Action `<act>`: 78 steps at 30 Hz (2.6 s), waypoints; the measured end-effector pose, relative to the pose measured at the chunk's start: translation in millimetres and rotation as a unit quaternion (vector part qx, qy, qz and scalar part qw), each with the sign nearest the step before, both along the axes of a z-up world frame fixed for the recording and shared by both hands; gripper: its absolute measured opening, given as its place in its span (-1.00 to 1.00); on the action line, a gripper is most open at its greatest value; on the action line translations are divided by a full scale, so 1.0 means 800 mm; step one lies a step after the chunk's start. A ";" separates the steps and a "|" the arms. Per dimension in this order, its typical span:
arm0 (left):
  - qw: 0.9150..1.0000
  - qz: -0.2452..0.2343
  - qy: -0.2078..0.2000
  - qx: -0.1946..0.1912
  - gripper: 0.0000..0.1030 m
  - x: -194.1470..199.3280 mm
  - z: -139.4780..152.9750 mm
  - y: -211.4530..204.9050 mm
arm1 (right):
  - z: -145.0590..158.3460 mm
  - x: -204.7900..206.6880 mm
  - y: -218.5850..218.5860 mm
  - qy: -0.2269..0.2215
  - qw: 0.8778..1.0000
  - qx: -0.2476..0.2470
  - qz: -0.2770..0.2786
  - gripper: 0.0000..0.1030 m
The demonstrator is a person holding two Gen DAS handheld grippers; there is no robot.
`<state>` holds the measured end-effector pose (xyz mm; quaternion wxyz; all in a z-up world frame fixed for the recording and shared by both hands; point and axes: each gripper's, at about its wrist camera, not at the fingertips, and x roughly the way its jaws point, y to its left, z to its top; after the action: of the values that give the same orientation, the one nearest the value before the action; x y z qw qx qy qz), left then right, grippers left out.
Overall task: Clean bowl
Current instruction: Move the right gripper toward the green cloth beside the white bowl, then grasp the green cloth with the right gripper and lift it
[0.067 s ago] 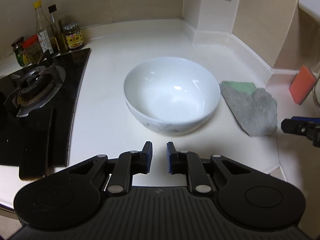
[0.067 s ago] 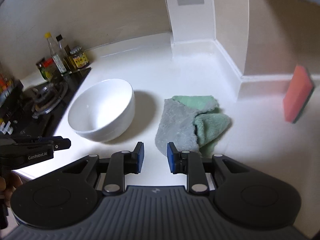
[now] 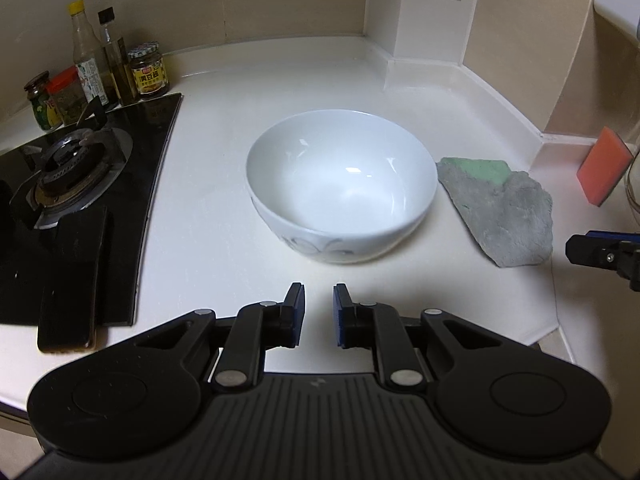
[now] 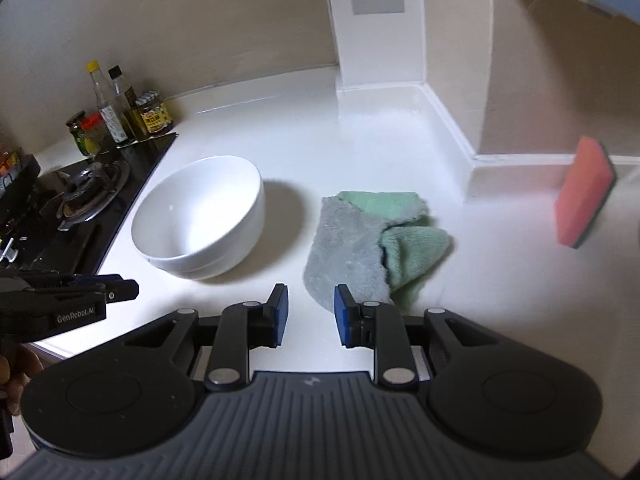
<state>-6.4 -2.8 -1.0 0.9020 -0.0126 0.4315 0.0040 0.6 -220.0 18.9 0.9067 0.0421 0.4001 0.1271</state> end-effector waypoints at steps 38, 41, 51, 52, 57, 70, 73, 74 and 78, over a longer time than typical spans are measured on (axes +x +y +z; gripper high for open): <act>0.998 0.041 -0.041 0.027 -0.66 -0.053 0.030 -0.037 | 0.006 -0.041 -0.029 -0.041 0.998 -0.029 0.035 -0.59; 0.998 0.044 -0.041 0.026 -0.66 -0.054 0.029 -0.036 | 0.005 -0.039 -0.029 -0.041 0.998 -0.029 0.036 -0.59; 0.998 0.041 -0.034 0.020 -0.66 -0.054 0.023 -0.033 | 0.005 -0.042 -0.027 -0.037 0.998 -0.029 0.031 -0.59; 0.998 0.040 -0.033 0.018 -0.66 -0.053 0.022 -0.031 | 0.005 -0.042 -0.027 -0.037 0.998 -0.029 0.030 -0.59; 0.999 0.039 -0.033 0.012 -0.66 -0.044 0.019 -0.021 | 0.002 -0.037 -0.021 -0.035 0.998 -0.036 0.026 -0.59; 0.999 0.021 -0.028 0.003 -0.66 -0.002 0.020 0.005 | -0.008 0.028 -0.033 -0.004 1.000 -0.023 -0.009 -0.59; 1.000 0.014 -0.021 0.008 -0.66 0.009 0.022 0.012 | -0.013 0.062 -0.045 0.009 1.000 0.000 -0.028 -0.59; 1.000 0.013 -0.019 0.011 -0.66 0.013 0.023 0.014 | -0.015 0.074 -0.048 0.013 0.999 0.007 -0.034 -0.59; 1.000 0.013 -0.013 0.024 -0.66 0.027 0.027 0.023 | -0.033 0.125 -0.057 0.033 0.998 0.011 -0.053 -0.59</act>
<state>15.1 15.4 20.8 0.9074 0.0033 0.4194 0.0256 100.2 -265.3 -7.2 0.8978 0.0773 0.4258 0.0819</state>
